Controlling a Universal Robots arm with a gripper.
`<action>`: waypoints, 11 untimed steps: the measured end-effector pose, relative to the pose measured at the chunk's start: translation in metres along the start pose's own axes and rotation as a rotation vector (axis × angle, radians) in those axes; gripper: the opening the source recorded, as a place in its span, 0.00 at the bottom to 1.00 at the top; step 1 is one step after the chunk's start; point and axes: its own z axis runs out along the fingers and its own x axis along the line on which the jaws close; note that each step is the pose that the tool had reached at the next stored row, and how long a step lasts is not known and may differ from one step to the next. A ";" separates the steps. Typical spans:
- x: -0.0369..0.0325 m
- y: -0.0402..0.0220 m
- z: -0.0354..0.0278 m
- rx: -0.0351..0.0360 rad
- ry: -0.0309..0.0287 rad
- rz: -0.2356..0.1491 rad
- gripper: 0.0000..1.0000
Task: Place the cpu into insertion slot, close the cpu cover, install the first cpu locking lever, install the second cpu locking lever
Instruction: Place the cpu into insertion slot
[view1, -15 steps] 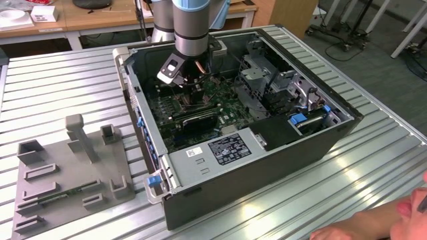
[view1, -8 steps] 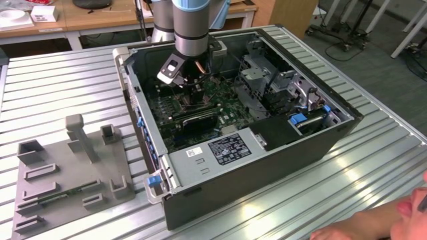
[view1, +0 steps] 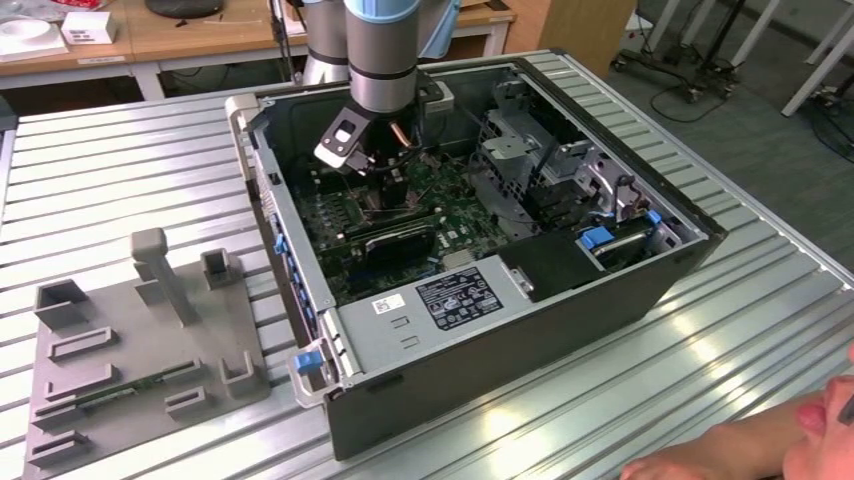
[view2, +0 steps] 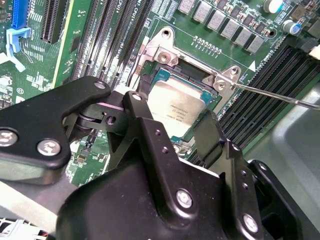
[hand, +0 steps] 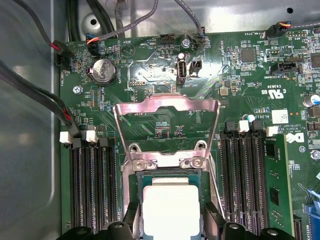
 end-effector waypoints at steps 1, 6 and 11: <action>0.0000 0.0000 0.0000 0.0000 0.0000 0.000 0.62; 0.0000 0.0000 0.0001 0.0000 0.0000 -0.001 0.62; 0.0000 0.0002 0.0005 0.0007 0.0015 -0.032 0.62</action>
